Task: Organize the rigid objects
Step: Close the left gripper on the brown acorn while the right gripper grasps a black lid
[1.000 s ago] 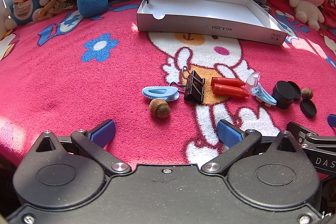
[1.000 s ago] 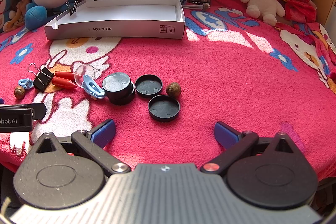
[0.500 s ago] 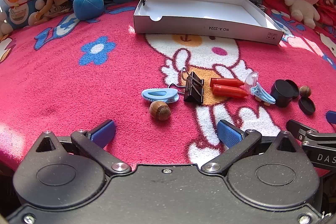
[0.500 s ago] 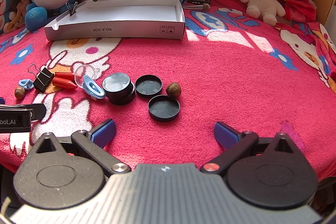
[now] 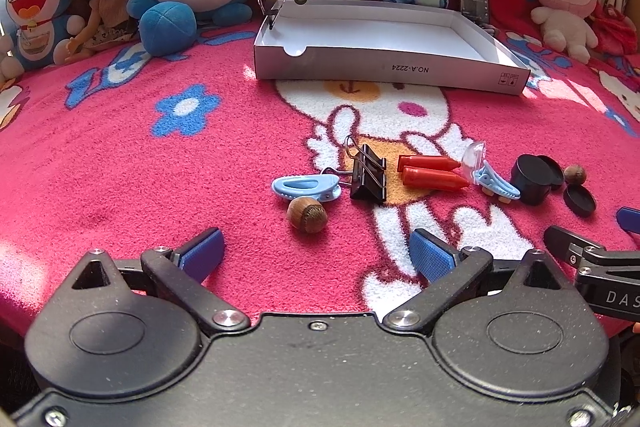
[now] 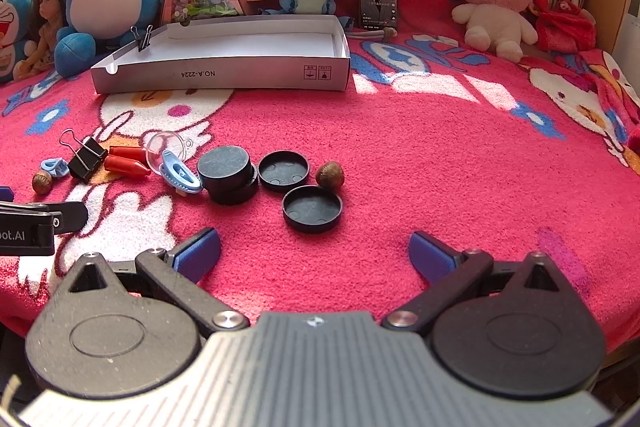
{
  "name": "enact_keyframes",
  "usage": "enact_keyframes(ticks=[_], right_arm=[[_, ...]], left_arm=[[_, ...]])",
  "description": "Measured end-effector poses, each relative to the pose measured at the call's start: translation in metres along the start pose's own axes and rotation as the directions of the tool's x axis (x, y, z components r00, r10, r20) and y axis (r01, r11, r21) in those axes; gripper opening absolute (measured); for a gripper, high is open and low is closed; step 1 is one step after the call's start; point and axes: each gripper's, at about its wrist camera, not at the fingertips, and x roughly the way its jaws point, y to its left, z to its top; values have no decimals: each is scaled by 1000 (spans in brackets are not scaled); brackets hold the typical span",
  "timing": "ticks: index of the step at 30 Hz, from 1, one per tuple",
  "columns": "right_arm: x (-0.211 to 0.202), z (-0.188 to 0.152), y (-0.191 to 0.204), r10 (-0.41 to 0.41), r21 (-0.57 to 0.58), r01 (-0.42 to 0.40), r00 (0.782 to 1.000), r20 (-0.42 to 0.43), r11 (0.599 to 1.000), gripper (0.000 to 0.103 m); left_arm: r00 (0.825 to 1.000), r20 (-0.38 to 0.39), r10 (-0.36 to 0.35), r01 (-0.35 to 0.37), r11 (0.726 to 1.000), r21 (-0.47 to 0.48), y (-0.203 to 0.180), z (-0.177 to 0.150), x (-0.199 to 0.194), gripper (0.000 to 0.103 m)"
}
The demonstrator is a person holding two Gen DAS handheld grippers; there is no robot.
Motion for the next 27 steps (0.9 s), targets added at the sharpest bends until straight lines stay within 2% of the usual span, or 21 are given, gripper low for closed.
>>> enact_keyframes(ticks=[2, 3, 5, 8, 12, 14, 19, 21, 22, 27], right_arm=[[-2, -1, -3, 13, 3, -13, 1000, 15, 1000, 103], [-3, -1, -5, 19, 9, -20, 1000, 23, 1000, 103], [-6, -1, -7, 24, 15, -25, 999, 39, 1000, 101], [-11, 1, -9, 4, 1, -4, 997, 80, 1000, 95], [-10, 4, -11, -3, -16, 4, 996, 90, 1000, 86], [-7, 3, -10, -3, -20, 4, 997, 77, 1000, 75], [-7, 1, -2, 1, -62, 5, 996, 92, 998, 56], [-4, 2, 1, 9, -76, -2, 996, 86, 997, 48], [-3, 3, 1, 14, -73, -8, 997, 79, 997, 39], [-10, 8, 2, 31, -90, -23, 996, 83, 996, 36]], left_arm=[[1000, 18, -5, 6, 1000, -10, 2, 3, -4, 80], [1000, 27, -11, 11, 1000, -15, 4, 4, -6, 75], [999, 43, -14, 15, 1000, -18, 6, 7, -10, 58], [998, 61, -16, 17, 1000, -11, 7, 9, -14, 44], [998, 51, -25, 26, 1000, -17, 8, 8, -12, 35], [999, 38, -23, 24, 999, -21, 8, 7, -9, 32], [999, 39, -12, 13, 1000, -18, 6, 6, -5, 31], [999, 35, -20, 21, 1000, -22, 6, 6, -4, 21], [999, 34, -24, 25, 999, -24, 5, 7, -5, 19], [994, 46, -98, 99, 995, -10, 4, 11, -14, 19]])
